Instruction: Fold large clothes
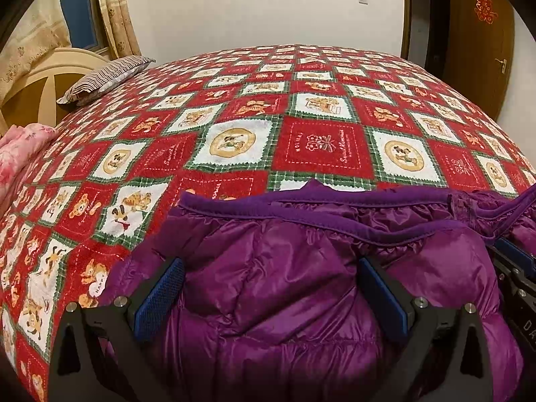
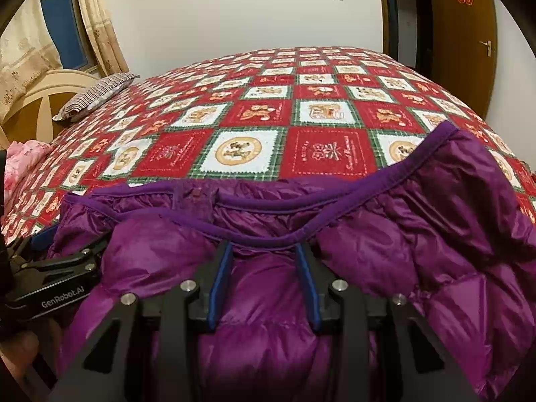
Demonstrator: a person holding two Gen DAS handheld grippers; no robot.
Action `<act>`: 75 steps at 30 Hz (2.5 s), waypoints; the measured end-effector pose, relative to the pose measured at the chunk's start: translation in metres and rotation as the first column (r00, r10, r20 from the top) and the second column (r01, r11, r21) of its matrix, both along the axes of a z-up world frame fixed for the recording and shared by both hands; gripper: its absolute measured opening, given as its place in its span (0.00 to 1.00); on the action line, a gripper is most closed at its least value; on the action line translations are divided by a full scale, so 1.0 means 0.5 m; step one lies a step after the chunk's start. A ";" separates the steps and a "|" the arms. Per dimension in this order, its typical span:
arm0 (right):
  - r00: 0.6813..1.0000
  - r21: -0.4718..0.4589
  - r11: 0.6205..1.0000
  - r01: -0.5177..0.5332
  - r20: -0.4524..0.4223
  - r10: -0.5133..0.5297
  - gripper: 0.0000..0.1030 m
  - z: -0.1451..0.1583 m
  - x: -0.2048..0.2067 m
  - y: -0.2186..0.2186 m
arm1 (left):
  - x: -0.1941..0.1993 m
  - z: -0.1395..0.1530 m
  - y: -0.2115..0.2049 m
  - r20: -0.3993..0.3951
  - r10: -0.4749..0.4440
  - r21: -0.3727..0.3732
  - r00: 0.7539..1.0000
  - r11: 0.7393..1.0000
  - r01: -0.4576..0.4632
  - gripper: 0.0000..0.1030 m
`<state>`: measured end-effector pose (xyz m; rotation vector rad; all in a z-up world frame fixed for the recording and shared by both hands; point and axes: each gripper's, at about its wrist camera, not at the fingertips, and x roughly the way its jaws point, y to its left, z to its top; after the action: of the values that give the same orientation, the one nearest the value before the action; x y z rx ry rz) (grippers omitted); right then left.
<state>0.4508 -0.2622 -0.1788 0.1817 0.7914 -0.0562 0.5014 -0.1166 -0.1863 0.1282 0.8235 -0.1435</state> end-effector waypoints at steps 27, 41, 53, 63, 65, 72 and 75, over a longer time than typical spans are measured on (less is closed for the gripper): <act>0.999 -0.081 0.997 0.004 -0.040 -0.007 0.41 -0.008 0.015 0.016 | 0.008 -0.003 -0.002 -0.027 -0.004 0.016 1.000 1.000 0.004 0.99; 1.000 -0.170 0.985 -0.018 0.004 0.019 0.46 0.023 -0.103 0.108 | -0.143 0.025 0.060 0.045 0.021 0.042 0.999 0.999 -0.023 0.99; 1.000 -0.233 0.972 -0.010 -0.009 0.008 0.48 -0.011 -0.086 0.121 | -0.140 -0.002 0.057 0.068 0.045 0.036 0.997 0.998 -0.048 0.99; 1.000 -0.247 0.969 -0.005 -0.007 0.003 0.48 -0.015 -0.088 0.124 | -0.141 -0.004 0.054 0.068 0.045 0.039 0.997 0.998 -0.048 0.99; 1.000 -0.248 0.969 -0.004 -0.006 0.003 0.48 -0.015 -0.088 0.124 | -0.141 -0.003 0.055 0.068 0.045 0.039 0.997 0.998 -0.048 0.99; 1.000 -0.257 0.966 -0.003 -0.009 0.001 0.48 -0.015 -0.088 0.128 | -0.137 0.000 0.064 0.036 0.031 0.027 0.999 0.999 -0.032 0.99; 0.999 -0.262 0.965 -0.023 -0.030 0.015 0.49 -0.005 -0.090 0.129 | -0.173 0.041 0.110 0.044 0.062 -0.011 0.997 0.998 -0.061 0.99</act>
<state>0.4056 -0.1978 -0.1815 -0.0781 0.8055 -0.1451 0.4149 -0.0614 -0.1658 0.0965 0.7816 -0.0865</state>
